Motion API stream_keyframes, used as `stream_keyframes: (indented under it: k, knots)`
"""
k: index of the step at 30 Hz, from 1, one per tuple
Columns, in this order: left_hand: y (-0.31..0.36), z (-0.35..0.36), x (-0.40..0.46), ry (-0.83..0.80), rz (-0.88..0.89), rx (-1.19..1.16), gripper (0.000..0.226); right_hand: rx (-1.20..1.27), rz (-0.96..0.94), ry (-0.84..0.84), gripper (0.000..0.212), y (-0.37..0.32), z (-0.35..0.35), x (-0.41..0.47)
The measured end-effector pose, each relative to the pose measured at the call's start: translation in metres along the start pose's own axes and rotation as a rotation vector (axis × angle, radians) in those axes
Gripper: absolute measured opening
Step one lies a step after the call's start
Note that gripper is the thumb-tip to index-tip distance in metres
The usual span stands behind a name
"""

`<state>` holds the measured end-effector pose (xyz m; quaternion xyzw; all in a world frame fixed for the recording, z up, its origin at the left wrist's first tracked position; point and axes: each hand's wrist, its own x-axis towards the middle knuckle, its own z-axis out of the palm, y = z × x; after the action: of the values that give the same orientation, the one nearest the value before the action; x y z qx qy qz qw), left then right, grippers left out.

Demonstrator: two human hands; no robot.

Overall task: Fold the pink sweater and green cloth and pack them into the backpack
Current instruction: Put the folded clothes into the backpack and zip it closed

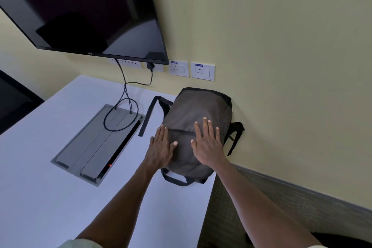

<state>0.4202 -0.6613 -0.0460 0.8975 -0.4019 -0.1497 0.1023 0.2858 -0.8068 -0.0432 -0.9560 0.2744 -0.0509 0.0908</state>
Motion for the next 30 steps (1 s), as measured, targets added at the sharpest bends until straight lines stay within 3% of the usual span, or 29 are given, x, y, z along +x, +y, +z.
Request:
stream_keyframes:
  k: [4,9,14,20,30]
  knots:
    - [-0.016,-0.010,-0.053,0.076,0.030,-0.033,0.079,-0.010,0.039,0.045,0.076,-0.029,-0.013,-0.040]
    - [-0.032,-0.018,-0.123,0.155,0.109,-0.046,0.095,-0.005,0.054,0.105,0.077,-0.067,-0.030,-0.105]
    - [-0.042,-0.029,-0.186,0.194,0.131,-0.042,0.093,-0.014,0.068,0.135,0.075,-0.100,-0.043,-0.167]
    - [-0.042,-0.041,-0.245,0.255,0.154,-0.076,0.112,-0.034,0.063,0.154,0.077,-0.126,-0.061,-0.221]
    - [-0.033,-0.044,-0.325,0.337,0.128,-0.105,0.081,-0.033,0.033,0.168,0.090,-0.141,-0.089,-0.289]
